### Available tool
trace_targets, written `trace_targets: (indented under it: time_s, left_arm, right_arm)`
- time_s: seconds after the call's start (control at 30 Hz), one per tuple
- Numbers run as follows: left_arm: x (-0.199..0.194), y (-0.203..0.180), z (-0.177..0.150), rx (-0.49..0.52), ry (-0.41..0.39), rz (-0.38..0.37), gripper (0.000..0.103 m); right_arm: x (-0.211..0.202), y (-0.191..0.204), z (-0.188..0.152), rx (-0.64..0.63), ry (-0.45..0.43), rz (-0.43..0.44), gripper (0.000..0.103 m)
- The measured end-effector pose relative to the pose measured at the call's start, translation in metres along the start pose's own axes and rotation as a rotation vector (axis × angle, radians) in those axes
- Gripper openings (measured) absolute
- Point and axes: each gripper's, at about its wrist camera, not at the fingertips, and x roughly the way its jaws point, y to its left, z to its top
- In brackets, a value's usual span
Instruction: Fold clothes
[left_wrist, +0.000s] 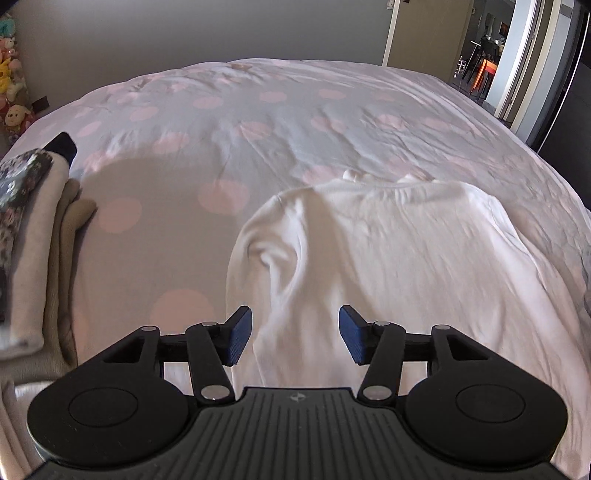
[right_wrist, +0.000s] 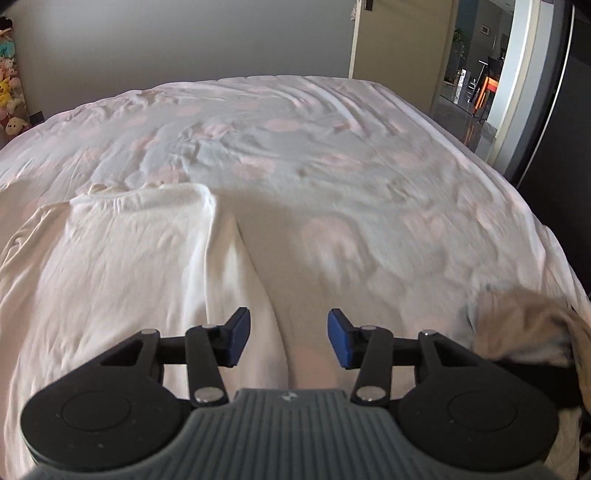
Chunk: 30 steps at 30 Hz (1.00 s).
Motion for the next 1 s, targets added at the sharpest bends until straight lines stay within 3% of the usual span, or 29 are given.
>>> trace_targets:
  time_s: [0.27,0.37,0.63,0.83,0.9,0.97,1.0]
  left_arm:
    - [-0.049,-0.021,-0.09,-0.098,0.045,-0.04,0.05]
    - [-0.062,-0.029,-0.11,-0.116,0.049,-0.055,0.05]
    - [-0.095,-0.058,-0.143,-0.081,0.012,-0.066,0.05]
    - [-0.108,-0.067,-0.157,-0.093,-0.008,-0.084,0.05]
    - [-0.112,-0.068,-0.159,-0.093,-0.012,-0.087,0.05]
    - [-0.116,-0.07,-0.161,-0.093,-0.017,-0.09,0.05]
    - [-0.117,-0.069,-0.161,-0.092,-0.021,-0.09,0.05]
  right_arm:
    - [-0.092,-0.014,-0.128,0.064,0.02,0.012,0.043]
    - [-0.114,-0.009,-0.16,0.065,0.048,0.031,0.044]
    - [-0.137,0.001,-0.221,0.005,0.13,-0.01,0.043]
    - [-0.127,-0.02,-0.236,0.104,0.207,-0.009,0.041]
    - [-0.122,-0.022,-0.237,0.126,0.229,0.005,0.034]
    - [-0.118,-0.02,-0.237,0.124,0.248,0.005,0.012]
    - [-0.119,-0.018,-0.237,0.118,0.245,-0.004,0.011]
